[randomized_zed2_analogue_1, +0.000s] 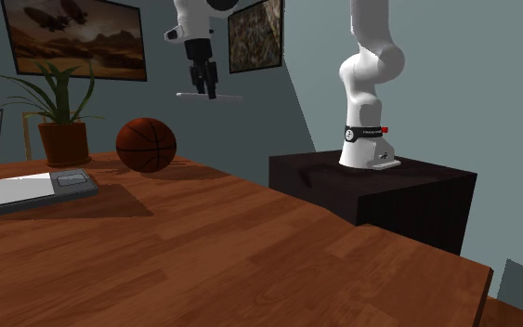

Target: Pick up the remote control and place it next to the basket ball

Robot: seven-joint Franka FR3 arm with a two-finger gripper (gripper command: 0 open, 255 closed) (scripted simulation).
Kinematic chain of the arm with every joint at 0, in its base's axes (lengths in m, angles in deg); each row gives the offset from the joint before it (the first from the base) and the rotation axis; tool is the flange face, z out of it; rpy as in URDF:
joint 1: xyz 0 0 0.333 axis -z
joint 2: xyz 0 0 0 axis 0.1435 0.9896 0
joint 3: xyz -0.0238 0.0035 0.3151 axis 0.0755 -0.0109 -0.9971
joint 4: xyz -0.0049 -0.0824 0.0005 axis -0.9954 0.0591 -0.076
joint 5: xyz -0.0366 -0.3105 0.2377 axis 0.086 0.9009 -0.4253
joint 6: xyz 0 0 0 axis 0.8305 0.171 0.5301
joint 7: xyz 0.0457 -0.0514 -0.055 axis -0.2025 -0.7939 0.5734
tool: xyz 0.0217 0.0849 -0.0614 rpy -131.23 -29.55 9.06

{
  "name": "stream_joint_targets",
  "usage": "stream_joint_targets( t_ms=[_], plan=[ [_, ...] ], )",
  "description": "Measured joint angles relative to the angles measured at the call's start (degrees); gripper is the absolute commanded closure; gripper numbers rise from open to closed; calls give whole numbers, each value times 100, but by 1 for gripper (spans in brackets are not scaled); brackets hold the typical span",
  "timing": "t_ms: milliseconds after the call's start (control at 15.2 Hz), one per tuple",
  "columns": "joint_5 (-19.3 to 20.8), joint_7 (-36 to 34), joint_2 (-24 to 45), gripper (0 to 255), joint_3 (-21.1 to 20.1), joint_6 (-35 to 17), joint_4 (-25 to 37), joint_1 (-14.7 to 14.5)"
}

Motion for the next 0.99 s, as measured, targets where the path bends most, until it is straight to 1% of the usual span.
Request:
stream_joint_targets(
  t_ms=[396,528,726,990],
  plan=[
    [12,789,388,255,349,46,505,444],
    [-18,1041,655,255,443,104,855,588],
    [-50,1396,900,255,571,125,1152,807],
    [-147,1895,1438,255,717,330,1936,1133]
  ],
)
